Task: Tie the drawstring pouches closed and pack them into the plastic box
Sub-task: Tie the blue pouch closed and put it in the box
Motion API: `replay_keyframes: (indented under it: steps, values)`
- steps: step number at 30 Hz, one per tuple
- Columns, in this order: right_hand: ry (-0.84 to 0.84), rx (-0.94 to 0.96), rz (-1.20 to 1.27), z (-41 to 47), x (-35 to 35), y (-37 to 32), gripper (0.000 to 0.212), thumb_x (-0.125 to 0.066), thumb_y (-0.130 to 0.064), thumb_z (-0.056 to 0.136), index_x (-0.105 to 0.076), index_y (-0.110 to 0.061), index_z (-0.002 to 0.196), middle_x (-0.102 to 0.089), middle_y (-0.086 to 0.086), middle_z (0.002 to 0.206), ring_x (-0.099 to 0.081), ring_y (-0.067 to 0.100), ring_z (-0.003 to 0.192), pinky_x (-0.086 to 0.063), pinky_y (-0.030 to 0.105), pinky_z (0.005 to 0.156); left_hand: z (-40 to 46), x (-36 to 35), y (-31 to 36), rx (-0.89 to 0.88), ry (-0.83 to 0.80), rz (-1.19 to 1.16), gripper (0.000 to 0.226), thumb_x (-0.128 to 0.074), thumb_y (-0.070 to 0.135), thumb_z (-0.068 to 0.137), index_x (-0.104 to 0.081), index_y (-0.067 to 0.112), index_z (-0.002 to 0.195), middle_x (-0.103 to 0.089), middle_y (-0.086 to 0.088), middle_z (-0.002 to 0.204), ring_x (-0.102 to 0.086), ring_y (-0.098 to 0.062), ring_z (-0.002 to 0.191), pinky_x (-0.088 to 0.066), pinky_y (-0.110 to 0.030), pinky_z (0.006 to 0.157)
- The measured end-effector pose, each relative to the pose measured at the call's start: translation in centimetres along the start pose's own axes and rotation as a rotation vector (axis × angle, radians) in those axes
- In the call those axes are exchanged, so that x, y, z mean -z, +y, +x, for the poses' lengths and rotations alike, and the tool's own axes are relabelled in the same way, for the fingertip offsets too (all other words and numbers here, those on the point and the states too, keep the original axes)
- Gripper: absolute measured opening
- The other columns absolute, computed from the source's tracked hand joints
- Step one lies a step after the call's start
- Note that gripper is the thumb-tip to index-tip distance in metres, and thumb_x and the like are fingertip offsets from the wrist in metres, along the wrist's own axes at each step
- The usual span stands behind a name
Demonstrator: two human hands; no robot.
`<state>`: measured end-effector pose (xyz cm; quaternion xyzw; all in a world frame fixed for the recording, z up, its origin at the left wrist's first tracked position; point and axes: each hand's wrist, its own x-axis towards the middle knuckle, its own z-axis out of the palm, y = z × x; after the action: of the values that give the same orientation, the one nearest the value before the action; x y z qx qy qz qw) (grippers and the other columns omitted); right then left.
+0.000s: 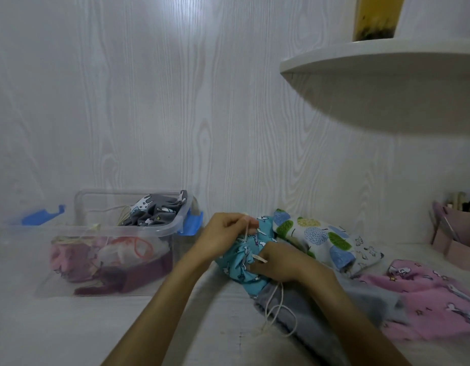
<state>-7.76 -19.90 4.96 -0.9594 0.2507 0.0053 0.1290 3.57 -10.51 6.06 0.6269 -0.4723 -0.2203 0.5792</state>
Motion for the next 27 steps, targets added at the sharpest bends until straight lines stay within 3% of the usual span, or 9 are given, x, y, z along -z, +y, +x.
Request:
replay_keyframes:
  steps: [5,7,9,12,17,19,21,24,27]
  values:
    - [-0.142,0.039,0.126,-1.7,2.6,1.3,0.035,-0.058,-0.045,0.088,-0.063,-0.021,0.113,-0.06,-0.001,0.114,-0.056,0.018,0.105,-0.042,0.03,0.093,0.1,0.7,0.6,-0.018,-0.117,0.009,0.021,-0.046,0.004,0.096,-0.066,0.003,0.094,-0.071,0.001,0.084,-0.062,-0.002,0.063,-0.051,-0.011,0.065]
    - [-0.126,0.012,0.179,-3.1,4.4,1.8,0.043,-0.063,-0.044,0.084,-0.057,-0.027,0.123,-0.054,-0.011,0.109,-0.056,0.014,0.103,-0.043,0.027,0.091,0.0,0.9,0.6,0.032,-0.195,0.11,0.022,-0.047,0.007,0.096,-0.068,-0.001,0.101,-0.07,0.006,0.08,-0.056,0.002,0.057,-0.048,-0.008,0.063]
    - [-0.057,0.009,0.23,-4.4,6.1,2.8,0.019,-0.065,-0.044,0.083,-0.07,-0.031,0.095,-0.056,-0.013,0.08,-0.056,0.009,0.076,-0.045,0.023,0.072,-0.1,0.8,0.6,0.101,-0.287,0.177,0.024,-0.049,0.011,0.096,-0.067,0.002,0.11,-0.069,0.01,0.068,-0.051,0.004,0.05,-0.044,-0.007,0.058]
    - [-0.092,0.002,0.232,-6.8,8.0,3.5,0.039,-0.058,-0.043,0.088,-0.069,-0.029,0.053,-0.048,-0.011,0.047,-0.042,0.002,0.047,-0.037,0.017,0.059,-0.4,0.3,0.6,0.111,-0.378,0.216,0.026,-0.048,0.015,0.097,-0.067,0.008,0.114,-0.061,0.012,0.061,-0.045,0.001,0.051,-0.039,-0.008,0.056]
    - [0.184,-0.026,0.521,-7.0,8.8,2.5,0.051,-0.057,-0.052,0.084,-0.052,-0.021,0.044,-0.042,-0.003,0.05,-0.035,0.013,0.054,-0.036,0.031,0.074,-0.6,-2.0,1.2,0.149,-0.531,0.277,0.029,-0.041,0.014,0.099,-0.068,0.021,0.109,-0.053,0.017,0.054,-0.045,0.003,0.052,-0.037,-0.009,0.059]
    - [0.281,-0.017,0.546,-6.1,8.4,1.5,0.052,-0.056,-0.049,0.087,-0.047,-0.021,0.044,-0.037,-0.006,0.046,-0.032,0.008,0.046,-0.037,0.026,0.068,-0.5,-3.2,1.3,0.203,-0.655,0.354,0.027,-0.045,0.021,0.095,-0.065,0.023,0.111,-0.057,0.018,0.053,-0.05,0.005,0.049,-0.036,-0.016,0.063]
    - [0.342,0.038,0.527,-5.7,7.8,0.2,0.047,-0.054,-0.047,0.089,-0.052,-0.021,0.049,-0.042,-0.009,0.048,-0.036,0.004,0.044,-0.035,0.021,0.059,-0.7,-3.6,1.3,0.185,-0.677,0.393,0.033,-0.049,0.035,0.094,-0.062,0.021,0.121,-0.07,0.015,0.077,-0.06,0.009,0.07,-0.044,-0.017,0.077]
    - [0.29,0.233,0.525,-4.9,6.8,-1.6,0.031,-0.046,-0.05,0.09,-0.068,-0.029,0.091,-0.064,-0.018,0.094,-0.056,-0.005,0.086,-0.038,0.017,0.078,-1.8,-3.6,1.2,0.076,-0.631,0.369,0.034,-0.035,0.037,0.101,-0.069,0.033,0.104,-0.068,0.001,0.086,-0.062,0.005,0.081,-0.045,-0.017,0.085]
    - [0.259,0.386,0.567,-4.8,6.5,-2.0,0.032,-0.038,-0.05,0.092,-0.056,-0.042,0.117,-0.05,-0.026,0.125,-0.045,-0.009,0.113,-0.036,0.015,0.096,-2.1,-3.3,1.5,0.116,-0.6,0.276,0.038,-0.034,0.035,0.102,-0.071,0.035,0.095,-0.066,-0.011,0.102,-0.06,-0.022,0.099,-0.042,-0.031,0.103]
